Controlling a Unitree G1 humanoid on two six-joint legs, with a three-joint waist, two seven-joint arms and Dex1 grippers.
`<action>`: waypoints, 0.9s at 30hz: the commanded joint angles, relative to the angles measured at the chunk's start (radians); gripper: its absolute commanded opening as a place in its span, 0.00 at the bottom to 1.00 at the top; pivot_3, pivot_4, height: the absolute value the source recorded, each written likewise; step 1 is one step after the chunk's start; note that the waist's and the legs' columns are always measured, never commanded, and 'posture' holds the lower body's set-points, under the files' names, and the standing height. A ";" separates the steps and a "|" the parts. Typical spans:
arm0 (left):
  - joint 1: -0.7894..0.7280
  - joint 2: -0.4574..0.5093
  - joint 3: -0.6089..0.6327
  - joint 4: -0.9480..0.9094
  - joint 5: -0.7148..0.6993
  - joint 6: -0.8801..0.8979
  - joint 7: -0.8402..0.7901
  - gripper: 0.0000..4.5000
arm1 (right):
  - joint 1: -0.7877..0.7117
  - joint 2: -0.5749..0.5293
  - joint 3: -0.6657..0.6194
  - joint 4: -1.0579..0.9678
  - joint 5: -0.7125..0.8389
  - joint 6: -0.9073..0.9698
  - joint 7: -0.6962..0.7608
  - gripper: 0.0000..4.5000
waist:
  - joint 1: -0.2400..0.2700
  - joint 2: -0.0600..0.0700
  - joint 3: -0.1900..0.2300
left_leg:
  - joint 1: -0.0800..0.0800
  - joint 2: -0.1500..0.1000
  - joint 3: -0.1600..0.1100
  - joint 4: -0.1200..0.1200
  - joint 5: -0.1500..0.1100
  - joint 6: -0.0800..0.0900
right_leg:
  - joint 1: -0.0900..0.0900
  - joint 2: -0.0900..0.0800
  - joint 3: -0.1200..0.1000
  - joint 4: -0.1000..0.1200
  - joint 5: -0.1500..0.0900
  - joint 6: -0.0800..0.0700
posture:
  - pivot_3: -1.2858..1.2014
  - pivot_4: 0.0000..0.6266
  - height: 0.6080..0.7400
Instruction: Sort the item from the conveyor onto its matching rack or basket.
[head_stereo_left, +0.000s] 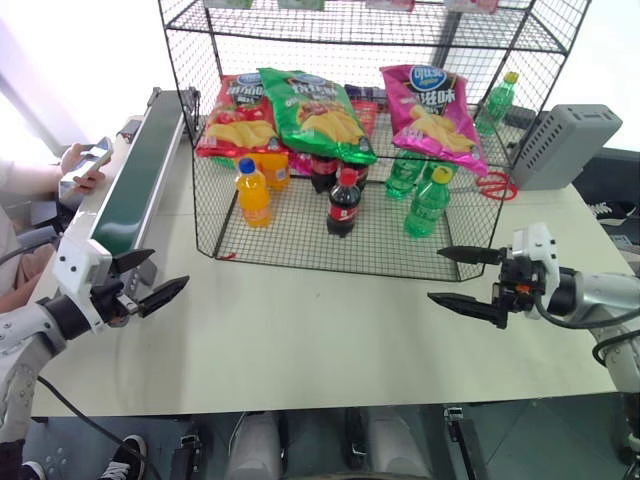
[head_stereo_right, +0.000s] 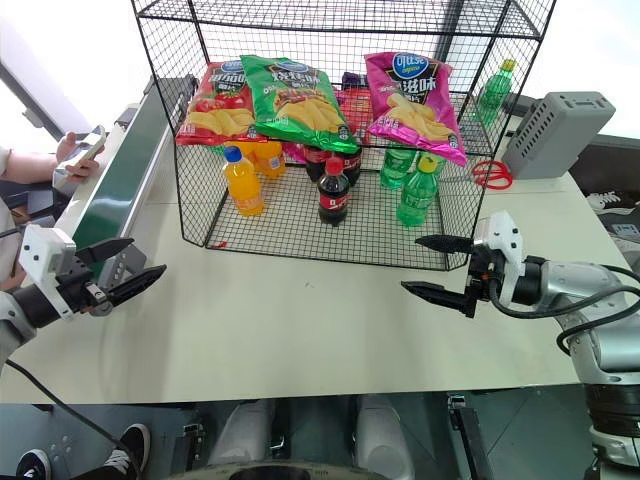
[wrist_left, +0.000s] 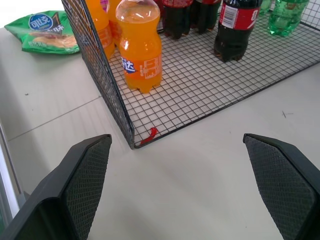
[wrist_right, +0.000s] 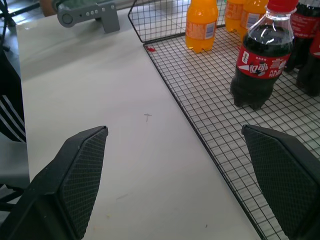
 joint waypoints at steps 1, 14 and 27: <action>-0.026 0.013 0.018 0.007 0.040 -0.055 0.016 1.00 | -0.008 0.002 -0.014 0.001 -0.002 -0.024 0.003 0.99 | 0.000 0.000 0.000 | 0.000 0.000 0.000 0.000 0.000 0.000 | 0.000 0.000 0.000 0.000 0.000 0.000 | 0.52 0.24 1.00; -0.060 -0.009 0.024 0.031 0.021 -0.076 -0.018 1.00 | -0.036 0.003 0.006 0.029 -0.024 -0.039 0.013 0.99 | 0.000 0.000 0.000 | 0.000 0.000 0.000 0.000 0.000 0.000 | 0.000 0.000 0.000 0.000 0.000 0.000 | 0.52 0.24 1.00; -0.046 -0.010 0.022 0.037 0.028 -0.084 -0.029 1.00 | -0.063 0.007 0.025 0.057 -0.046 -0.072 0.015 0.99 | 0.000 0.000 0.000 | 0.000 0.000 0.000 0.000 0.000 0.000 | 0.000 0.000 0.000 0.001 0.000 0.000 | 0.52 0.24 1.00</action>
